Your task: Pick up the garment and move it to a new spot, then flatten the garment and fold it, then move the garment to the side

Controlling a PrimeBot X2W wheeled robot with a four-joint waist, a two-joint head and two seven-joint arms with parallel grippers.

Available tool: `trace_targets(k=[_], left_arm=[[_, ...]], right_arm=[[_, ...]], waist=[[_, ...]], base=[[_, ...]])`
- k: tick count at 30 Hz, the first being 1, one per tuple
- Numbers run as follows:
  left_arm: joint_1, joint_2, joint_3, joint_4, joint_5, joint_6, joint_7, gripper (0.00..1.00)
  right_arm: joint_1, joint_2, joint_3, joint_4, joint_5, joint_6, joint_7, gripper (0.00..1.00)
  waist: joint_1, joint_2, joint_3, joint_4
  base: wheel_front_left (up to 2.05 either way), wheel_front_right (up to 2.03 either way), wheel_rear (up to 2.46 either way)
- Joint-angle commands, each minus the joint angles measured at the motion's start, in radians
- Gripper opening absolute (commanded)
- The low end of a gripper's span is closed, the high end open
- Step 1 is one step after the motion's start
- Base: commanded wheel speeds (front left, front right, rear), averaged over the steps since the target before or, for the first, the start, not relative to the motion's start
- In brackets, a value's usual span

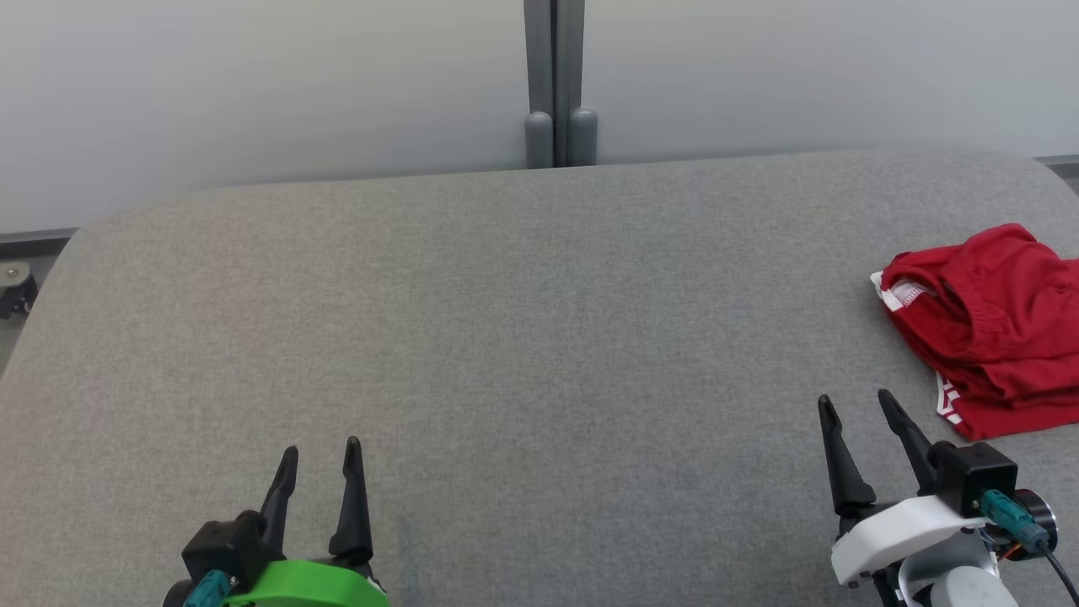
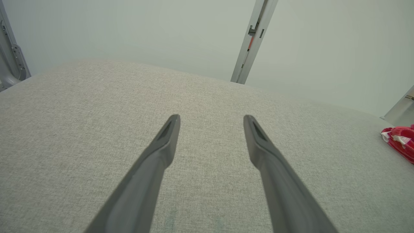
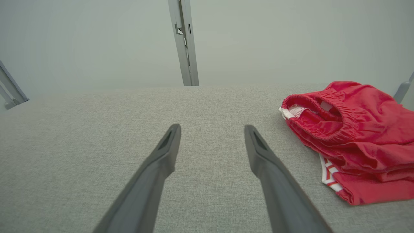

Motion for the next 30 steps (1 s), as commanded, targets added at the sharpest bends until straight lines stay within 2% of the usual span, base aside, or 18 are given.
trace_targets(k=[1,7,8,12,30], left_arm=[[0.005,0.002,0.001,0.001,0.0,0.001,0.0,1.0],[0.01,0.002,0.003,0.007,-0.018,-0.004,0.0,1.0],[0.0,0.0,0.002,0.005,-0.017,-0.001,0.0,0.0],[0.002,-0.001,0.002,0.035,-0.028,-0.001,0.003,0.0],[-0.03,0.0,0.06,0.014,-0.311,-0.007,0.089,0.0]], right_arm=[[0.007,-0.004,0.001,0.003,0.002,-0.002,-0.004,1.0],[0.009,-0.004,-0.004,-0.002,0.001,-0.002,-0.004,1.0],[0.0,0.0,-0.003,0.0,0.001,0.0,0.0,0.0],[0.007,0.007,-0.006,0.029,0.012,0.0,0.008,0.0],[-0.007,0.005,-0.02,0.01,0.35,0.0,0.093,0.0]], waist=[[0.0,0.0,-0.001,0.0],[0.0,0.0,-0.004,0.001],[0.0,0.0,-0.004,0.001],[0.0,0.0,-0.005,0.002],[0.0,0.0,-0.004,0.001]], base=[[0.0,0.0,0.0],[0.0,0.0,0.0],[0.0,0.0,0.0],[0.0,0.0,0.0],[0.0,0.0,0.0]])
